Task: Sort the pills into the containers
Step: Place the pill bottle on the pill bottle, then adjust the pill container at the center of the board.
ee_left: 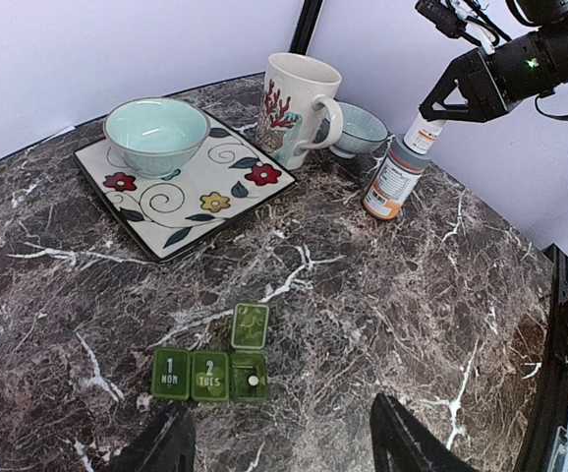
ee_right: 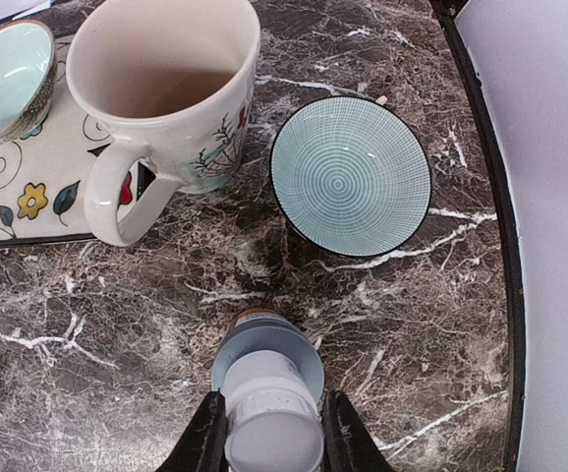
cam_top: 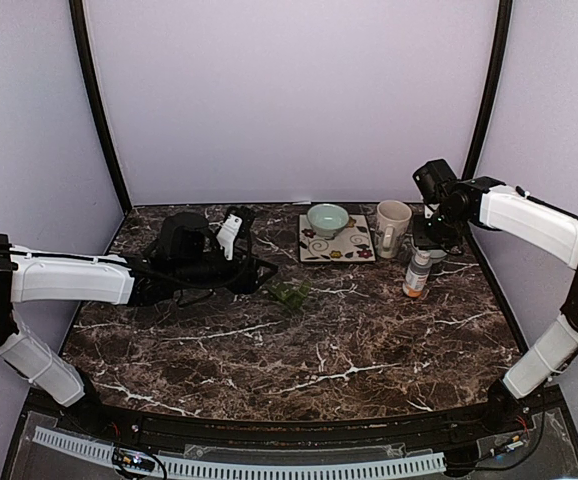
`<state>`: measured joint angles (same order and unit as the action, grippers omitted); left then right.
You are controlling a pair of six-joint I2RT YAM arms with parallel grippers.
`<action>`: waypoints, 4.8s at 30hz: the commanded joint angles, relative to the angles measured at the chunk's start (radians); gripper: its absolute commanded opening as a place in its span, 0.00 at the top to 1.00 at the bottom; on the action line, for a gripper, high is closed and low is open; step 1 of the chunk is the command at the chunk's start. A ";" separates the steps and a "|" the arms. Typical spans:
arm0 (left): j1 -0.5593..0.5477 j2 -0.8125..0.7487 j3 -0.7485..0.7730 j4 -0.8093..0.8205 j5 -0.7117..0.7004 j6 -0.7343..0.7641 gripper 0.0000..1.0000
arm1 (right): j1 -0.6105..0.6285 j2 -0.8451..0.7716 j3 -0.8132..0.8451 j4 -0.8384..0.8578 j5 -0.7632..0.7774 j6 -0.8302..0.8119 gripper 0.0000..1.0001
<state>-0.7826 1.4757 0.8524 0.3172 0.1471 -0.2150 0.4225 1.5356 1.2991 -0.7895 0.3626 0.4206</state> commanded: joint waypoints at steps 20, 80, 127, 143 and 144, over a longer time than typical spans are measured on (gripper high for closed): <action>0.009 -0.008 0.030 -0.001 0.014 -0.008 0.37 | -0.006 -0.002 0.012 -0.014 0.017 -0.002 0.54; 0.161 0.302 0.060 0.077 0.385 -0.361 0.61 | 0.363 0.233 -0.030 0.441 -0.212 0.106 0.85; 0.192 0.484 0.212 -0.076 0.391 -0.417 0.66 | 0.363 0.461 0.013 0.608 -0.274 0.131 0.90; 0.191 0.532 0.267 -0.109 0.398 -0.418 0.61 | 0.364 0.468 0.027 0.627 -0.329 0.129 0.90; 0.190 0.534 0.270 -0.112 0.398 -0.417 0.61 | 0.364 0.468 0.028 0.630 -0.332 0.128 0.90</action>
<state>-0.5938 2.0079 1.0927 0.2314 0.5385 -0.6365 0.7792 1.9938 1.3037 -0.2016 0.0525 0.5552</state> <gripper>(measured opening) 0.389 0.100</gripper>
